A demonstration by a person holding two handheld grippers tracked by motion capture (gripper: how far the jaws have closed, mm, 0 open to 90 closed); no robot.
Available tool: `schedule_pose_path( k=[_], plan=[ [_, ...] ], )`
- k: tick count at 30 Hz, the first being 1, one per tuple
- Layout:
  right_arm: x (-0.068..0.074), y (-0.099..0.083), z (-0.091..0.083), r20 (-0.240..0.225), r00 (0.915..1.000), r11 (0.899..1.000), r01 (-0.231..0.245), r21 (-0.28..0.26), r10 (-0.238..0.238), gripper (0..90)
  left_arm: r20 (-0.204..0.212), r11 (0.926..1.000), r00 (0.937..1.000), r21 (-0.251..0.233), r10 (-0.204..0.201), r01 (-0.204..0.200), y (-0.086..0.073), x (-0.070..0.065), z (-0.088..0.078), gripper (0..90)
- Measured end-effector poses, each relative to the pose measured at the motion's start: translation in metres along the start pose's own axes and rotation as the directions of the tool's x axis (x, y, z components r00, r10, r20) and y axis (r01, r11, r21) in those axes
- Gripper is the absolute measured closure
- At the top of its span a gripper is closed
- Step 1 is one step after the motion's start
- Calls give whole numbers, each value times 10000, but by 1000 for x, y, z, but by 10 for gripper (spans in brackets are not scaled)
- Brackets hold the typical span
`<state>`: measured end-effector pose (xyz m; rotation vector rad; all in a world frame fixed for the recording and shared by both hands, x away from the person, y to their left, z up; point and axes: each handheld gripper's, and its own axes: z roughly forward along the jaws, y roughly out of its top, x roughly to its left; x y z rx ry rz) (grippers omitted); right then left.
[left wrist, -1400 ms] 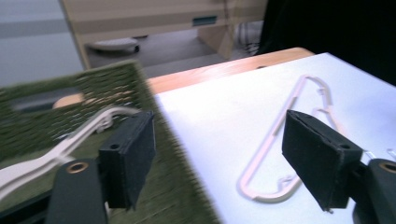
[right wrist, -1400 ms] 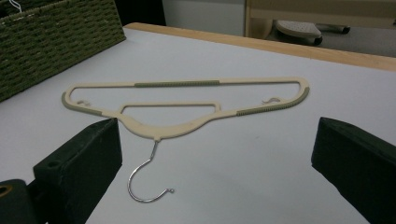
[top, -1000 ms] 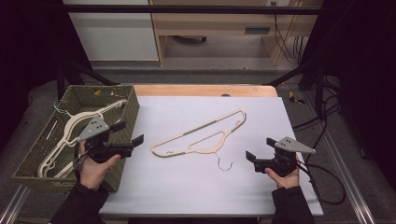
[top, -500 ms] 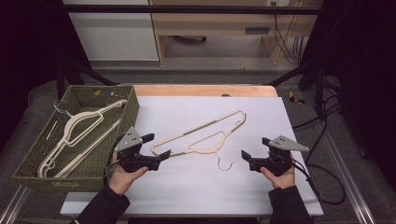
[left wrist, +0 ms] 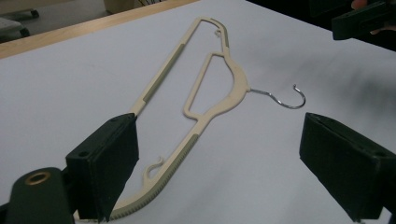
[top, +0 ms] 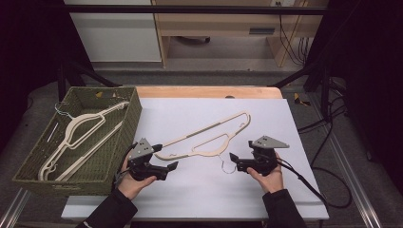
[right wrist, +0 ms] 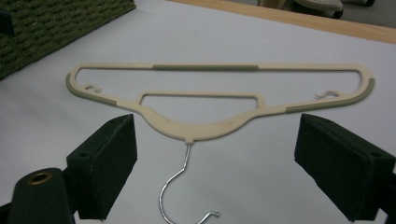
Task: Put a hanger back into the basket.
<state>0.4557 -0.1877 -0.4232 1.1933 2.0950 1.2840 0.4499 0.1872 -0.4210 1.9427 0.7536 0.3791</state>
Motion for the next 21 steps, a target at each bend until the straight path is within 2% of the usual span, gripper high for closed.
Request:
schedule_pose_path(
  k=[2,10,16,21],
  plan=[
    [4,0,9,29,10000,9999,42,130,-42,153,-12,9999,10000,144,33,-33,-1,1,2,111],
    [11,-5,40,89,9997,9951,220,967,-230,249,117,9999,9999,97,31,-33,-2,1,4,109],
    [19,-9,61,81,9999,9863,128,1647,-144,385,140,9998,9999,171,-41,39,-5,3,7,115],
    [20,-15,71,273,9991,9780,272,2068,-335,500,82,9998,9999,154,-85,83,-6,3,8,118]
  ],
)
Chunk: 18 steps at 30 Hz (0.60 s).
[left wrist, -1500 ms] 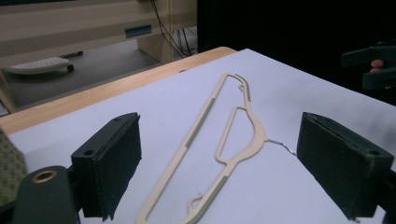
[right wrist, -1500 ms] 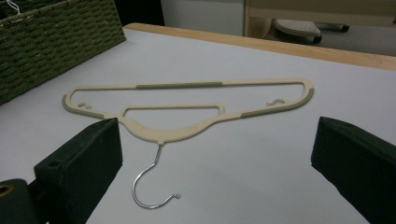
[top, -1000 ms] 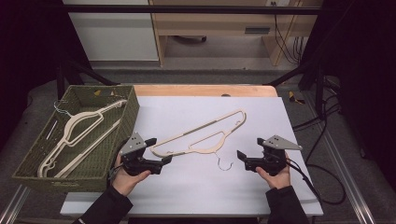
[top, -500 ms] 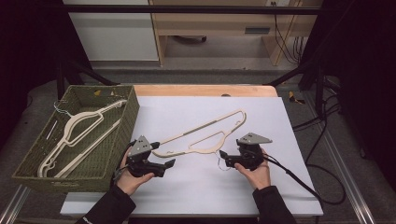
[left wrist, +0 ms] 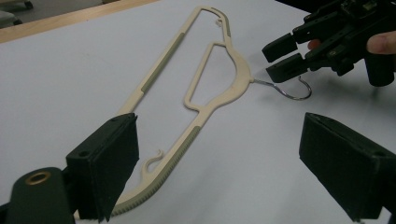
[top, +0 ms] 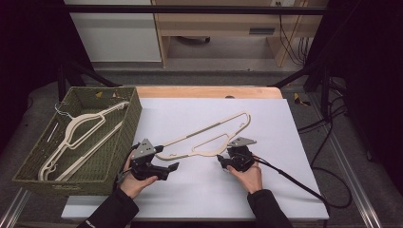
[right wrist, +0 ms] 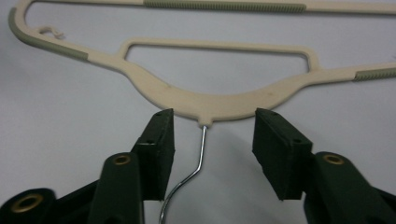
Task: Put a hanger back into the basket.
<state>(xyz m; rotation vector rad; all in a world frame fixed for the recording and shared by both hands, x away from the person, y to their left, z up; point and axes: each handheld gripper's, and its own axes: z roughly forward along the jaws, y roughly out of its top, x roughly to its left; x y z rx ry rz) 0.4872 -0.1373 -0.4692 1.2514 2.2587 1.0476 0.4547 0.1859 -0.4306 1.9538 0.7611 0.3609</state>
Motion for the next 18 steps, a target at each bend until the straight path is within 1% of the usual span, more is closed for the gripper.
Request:
schedule_pose_path(
  k=[1,2,3,4,5,6,7,8,9,11,13,14,15,16,17,18],
  plan=[
    [-1,-1,2,62,10000,10000,62,65,-63,519,-5,10000,10000,-23,17,-17,0,0,0,118],
    [1,-1,3,54,10000,9999,-70,125,69,554,4,10000,10000,-50,12,-12,0,0,0,121],
    [-1,-3,5,41,9997,9997,224,57,-224,580,16,10000,10000,-74,-2,2,0,0,-1,122],
    [0,-3,6,36,10000,9999,34,167,-34,602,15,10000,10000,-75,-8,9,0,0,-1,123],
    [0,-4,8,2,10000,9998,92,192,-92,625,20,10000,10000,-63,-6,6,0,0,-1,123],
    [1,-3,8,-84,9999,9996,-87,258,89,645,26,10000,10000,-61,-8,8,0,0,-1,123],
    [2,-4,9,-78,9999,9993,-140,350,143,664,22,10000,10000,-61,-7,7,0,0,0,124],
    [2,-5,9,-84,9999,9992,-112,394,115,688,18,10000,10000,-57,-6,6,0,0,0,125],
    [1,-5,10,-95,9999,9991,79,417,-75,704,25,10000,10000,-56,-4,4,0,0,0,125],
    [4,-5,10,71,9999,9989,-147,434,144,743,15,10000,10000,-63,-10,10,0,0,0,128],
    [3,-7,10,219,9997,9993,80,352,-88,766,2,10000,10000,-82,-14,14,0,0,0,132],
    [5,-7,10,271,9996,9993,-48,383,37,776,-2,10000,10000,-85,-30,30,0,0,0,133],
    [5,-7,10,283,9995,9994,99,345,-109,785,-4,10000,10000,-91,-41,41,0,0,0,135],
    [6,-8,10,297,9995,9994,94,333,-104,794,-21,9999,10000,-94,-55,55,0,-1,0,136],
    [8,-7,10,387,9992,9993,-14,376,0,803,-25,10000,10000,-83,-53,53,0,-1,1,138],
    [7,-8,10,379,9992,9993,87,353,-101,815,-6,10000,10000,-65,-61,61,0,-1,1,138]
  ],
)
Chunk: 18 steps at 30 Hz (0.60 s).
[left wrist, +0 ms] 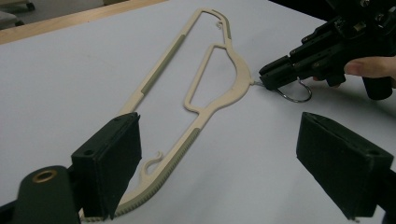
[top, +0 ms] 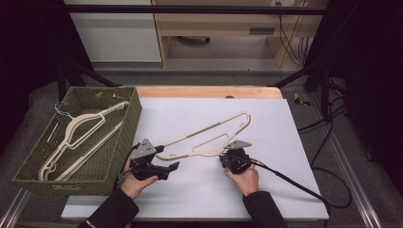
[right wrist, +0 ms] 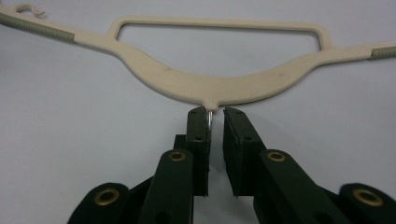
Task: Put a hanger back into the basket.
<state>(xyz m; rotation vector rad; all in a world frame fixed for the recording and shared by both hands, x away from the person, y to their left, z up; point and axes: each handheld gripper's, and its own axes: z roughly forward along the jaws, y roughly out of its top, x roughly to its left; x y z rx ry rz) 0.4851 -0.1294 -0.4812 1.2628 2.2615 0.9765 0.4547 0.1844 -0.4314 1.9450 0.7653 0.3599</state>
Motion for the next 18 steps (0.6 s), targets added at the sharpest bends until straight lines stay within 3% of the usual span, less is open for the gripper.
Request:
schedule_pose_path(
  k=[6,12,18],
  plan=[
    [-1,2,0,-49,9988,9987,-485,169,486,887,62,9999,9999,145,83,-84,0,-2,8,145],
    [-2,2,0,-51,9962,9960,-870,184,871,889,18,9986,9997,466,258,-259,3,-3,22,151],
    [-3,4,-4,-114,9952,9953,-971,-60,970,890,17,9971,9986,538,537,-537,14,-6,33,157]
  ],
)
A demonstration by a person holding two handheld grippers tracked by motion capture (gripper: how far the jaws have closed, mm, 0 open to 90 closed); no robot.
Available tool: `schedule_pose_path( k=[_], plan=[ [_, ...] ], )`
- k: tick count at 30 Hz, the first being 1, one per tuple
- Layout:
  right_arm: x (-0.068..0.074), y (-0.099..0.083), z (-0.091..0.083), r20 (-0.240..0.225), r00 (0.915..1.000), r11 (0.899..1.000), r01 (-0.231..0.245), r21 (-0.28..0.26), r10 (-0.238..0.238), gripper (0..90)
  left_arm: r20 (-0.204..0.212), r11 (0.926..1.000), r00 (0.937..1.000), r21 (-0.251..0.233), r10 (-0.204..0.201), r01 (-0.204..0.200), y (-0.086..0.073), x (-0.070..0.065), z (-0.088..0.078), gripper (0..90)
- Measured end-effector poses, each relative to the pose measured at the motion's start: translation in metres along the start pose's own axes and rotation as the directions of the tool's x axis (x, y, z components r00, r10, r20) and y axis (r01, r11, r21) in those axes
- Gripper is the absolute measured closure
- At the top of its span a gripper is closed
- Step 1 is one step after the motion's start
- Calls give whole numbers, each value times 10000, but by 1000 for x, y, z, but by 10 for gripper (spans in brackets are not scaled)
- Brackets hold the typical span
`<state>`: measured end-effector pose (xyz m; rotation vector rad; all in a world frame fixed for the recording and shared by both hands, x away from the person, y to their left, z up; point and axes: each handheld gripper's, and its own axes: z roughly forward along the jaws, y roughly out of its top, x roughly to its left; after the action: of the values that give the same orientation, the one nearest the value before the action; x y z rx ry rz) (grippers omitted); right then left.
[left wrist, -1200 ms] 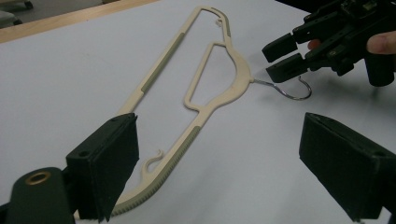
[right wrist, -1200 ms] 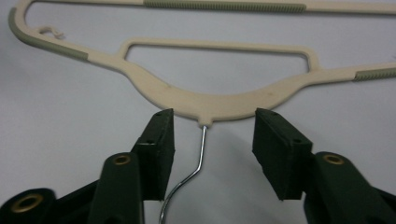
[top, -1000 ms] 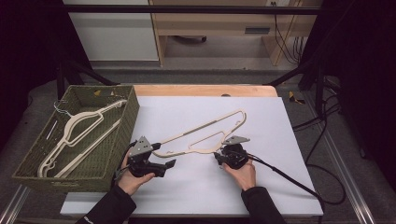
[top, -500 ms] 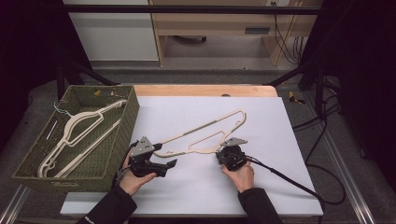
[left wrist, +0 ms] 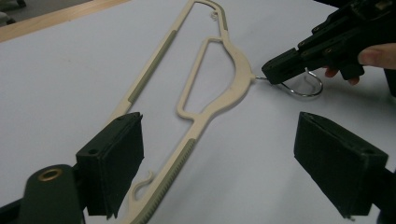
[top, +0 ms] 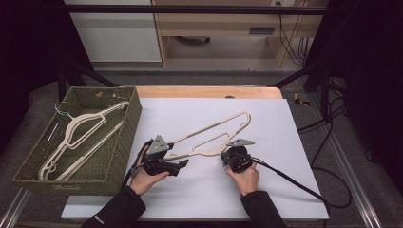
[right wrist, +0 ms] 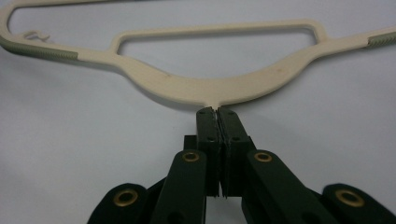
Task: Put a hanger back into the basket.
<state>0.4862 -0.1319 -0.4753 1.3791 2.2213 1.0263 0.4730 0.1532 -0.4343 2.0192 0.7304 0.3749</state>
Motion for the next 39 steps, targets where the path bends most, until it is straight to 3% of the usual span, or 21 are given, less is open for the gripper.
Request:
schedule_pose_path(
  k=[9,16,20,24,29,31,33,35,39],
  plan=[
    [-2,7,-12,-193,9998,9997,-26,-258,21,890,168,9982,9990,438,405,-412,19,-4,30,176],
    [-3,10,-17,-321,9994,9994,-114,-337,103,890,361,9921,9961,938,799,-830,29,-10,59,202],
    [-4,11,-20,-307,9995,9992,52,-392,-64,890,369,9825,9922,1393,1193,-1233,34,-14,75,217],
    [-3,12,-23,-307,9995,9993,99,-372,-110,890,428,9791,9904,1505,1318,-1368,36,-17,90,243],
    [-2,14,-25,-284,9994,9990,165,-414,-176,890,549,9648,9823,1853,1793,-1865,39,-20,102,293],
    [-2,14,-25,-301,9993,9991,199,-373,-210,890,613,9610,9798,1922,1904,-1987,40,-23,108,326],
    [-2,14,-25,-287,9993,9992,216,-324,-225,891,668,9527,9754,2099,2103,-2197,40,-24,112,371],
    [-2,14,-26,-294,9993,9992,223,-334,-233,891,632,9526,9751,2089,2126,-2213,40,-26,117,403],
    [-1,15,-27,-290,9995,9993,130,-339,-140,891,722,9419,9705,2343,2302,-2409,38,-25,122,483]
  ],
)
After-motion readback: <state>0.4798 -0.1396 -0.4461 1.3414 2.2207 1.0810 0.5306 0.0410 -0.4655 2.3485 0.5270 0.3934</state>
